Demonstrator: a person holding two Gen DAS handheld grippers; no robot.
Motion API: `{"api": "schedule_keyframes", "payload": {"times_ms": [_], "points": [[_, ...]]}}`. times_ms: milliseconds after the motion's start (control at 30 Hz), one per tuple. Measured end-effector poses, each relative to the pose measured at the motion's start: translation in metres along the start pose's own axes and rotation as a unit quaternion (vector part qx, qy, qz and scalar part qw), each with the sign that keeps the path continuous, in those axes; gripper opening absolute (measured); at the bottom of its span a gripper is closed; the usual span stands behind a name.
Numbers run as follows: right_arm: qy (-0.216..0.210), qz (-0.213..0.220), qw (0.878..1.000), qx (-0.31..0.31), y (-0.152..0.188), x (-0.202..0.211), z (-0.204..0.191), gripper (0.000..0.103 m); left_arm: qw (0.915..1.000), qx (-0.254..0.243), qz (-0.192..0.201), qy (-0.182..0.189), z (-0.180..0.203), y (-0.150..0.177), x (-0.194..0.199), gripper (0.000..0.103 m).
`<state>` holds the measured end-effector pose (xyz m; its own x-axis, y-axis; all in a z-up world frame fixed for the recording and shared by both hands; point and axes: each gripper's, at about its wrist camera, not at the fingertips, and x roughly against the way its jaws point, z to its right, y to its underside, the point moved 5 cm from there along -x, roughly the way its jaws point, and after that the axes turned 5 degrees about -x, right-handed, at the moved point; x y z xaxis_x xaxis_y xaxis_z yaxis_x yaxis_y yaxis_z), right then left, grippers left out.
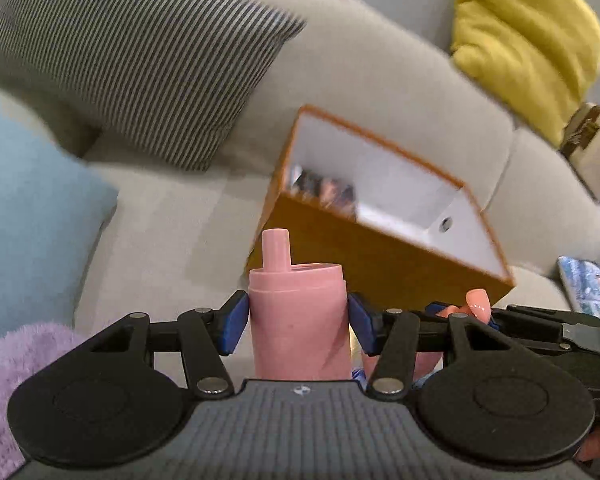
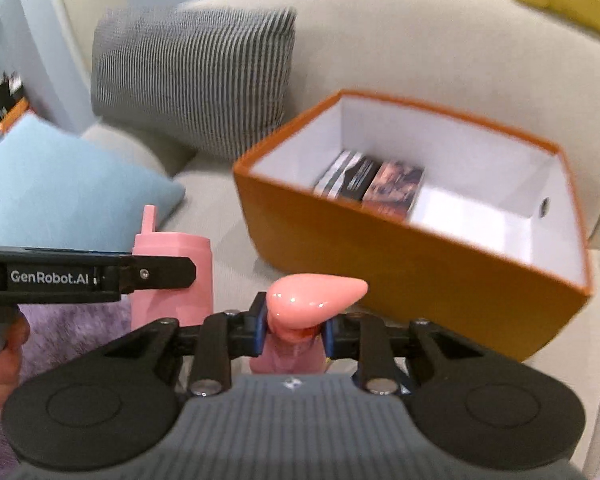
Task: Organize rigid objects
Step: 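Lift both pink bottles and carry them into the orange box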
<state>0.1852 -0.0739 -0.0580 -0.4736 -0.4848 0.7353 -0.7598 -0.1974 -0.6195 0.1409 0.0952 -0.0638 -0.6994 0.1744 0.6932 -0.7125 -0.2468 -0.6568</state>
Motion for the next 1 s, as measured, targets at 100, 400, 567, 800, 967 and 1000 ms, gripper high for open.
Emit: {"api": "schedule_keyframes", "payload": {"times_ms": [100,400,567,800,967,1000], "points": [[-0.003,0.029,1.0,-0.009,-0.016,0.024,0.008,0.027,0.9995,-0.022,0.022,0.011,0.017,-0.018,0.009,0.062],[0.001,0.088,0.996,-0.034,-0.083,0.068,0.046,0.027,0.9913,-0.091,0.072,0.063,0.063,-0.089,0.014,0.062],[0.033,0.054,0.996,-0.056,-0.106,0.045,0.087,0.027,0.9912,-0.09,0.032,0.092,0.073,-0.117,-0.034,0.062],[0.034,-0.045,0.996,-0.07,-0.104,-0.024,0.124,0.027,0.9853,-0.113,-0.064,0.112,0.088,-0.111,-0.116,0.062],[0.047,-0.11,0.991,-0.059,-0.101,-0.07,0.138,0.027,0.9779,-0.128,-0.129,0.102,0.094,-0.104,-0.172,0.062],[0.049,-0.117,0.99,-0.055,-0.102,-0.078,0.139,0.027,0.9769,-0.126,-0.14,0.1,0.093,-0.102,-0.182,0.062]]}}
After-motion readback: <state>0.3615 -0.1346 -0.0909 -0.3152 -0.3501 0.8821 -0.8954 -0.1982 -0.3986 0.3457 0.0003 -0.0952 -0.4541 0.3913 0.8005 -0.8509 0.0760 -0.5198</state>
